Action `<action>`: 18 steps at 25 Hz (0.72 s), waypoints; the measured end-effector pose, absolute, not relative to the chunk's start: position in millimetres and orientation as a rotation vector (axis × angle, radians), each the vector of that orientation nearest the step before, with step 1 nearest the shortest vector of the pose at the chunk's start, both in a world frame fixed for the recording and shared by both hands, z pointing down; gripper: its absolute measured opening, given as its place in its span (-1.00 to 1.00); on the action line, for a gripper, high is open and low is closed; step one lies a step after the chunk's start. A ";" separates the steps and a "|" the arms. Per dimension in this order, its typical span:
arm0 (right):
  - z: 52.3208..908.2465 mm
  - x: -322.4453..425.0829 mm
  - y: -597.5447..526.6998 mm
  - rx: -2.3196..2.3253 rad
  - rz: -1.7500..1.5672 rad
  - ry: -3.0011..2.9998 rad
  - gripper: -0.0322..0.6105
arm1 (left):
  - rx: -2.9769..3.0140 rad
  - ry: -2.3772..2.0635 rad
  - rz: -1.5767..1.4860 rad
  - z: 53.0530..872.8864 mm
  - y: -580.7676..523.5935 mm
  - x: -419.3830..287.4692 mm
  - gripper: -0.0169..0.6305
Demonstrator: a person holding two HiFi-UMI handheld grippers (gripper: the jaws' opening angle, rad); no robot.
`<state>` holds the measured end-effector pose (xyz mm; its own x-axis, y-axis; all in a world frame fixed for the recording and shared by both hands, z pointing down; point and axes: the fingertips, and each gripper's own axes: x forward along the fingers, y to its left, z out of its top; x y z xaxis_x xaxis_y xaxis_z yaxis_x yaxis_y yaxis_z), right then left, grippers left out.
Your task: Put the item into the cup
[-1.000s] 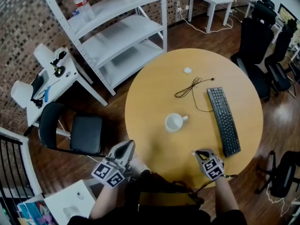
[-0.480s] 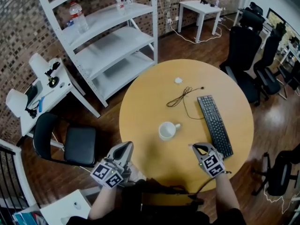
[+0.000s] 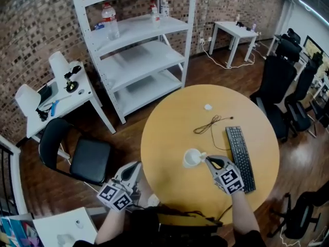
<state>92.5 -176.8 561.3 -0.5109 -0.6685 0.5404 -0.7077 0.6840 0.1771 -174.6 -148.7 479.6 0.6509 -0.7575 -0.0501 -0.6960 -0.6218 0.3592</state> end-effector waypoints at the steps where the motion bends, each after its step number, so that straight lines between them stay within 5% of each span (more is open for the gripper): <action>1: 560.8 85.2 -181.3 1.049 0.094 -2.322 -0.86 | 2.548 -1.189 -0.289 482.2 -147.8 -182.6 -0.94; 18: 605.1 55.1 -207.7 0.992 0.205 -2.308 -0.67 | 2.445 -1.383 -0.283 494.2 -131.0 -249.7 -0.94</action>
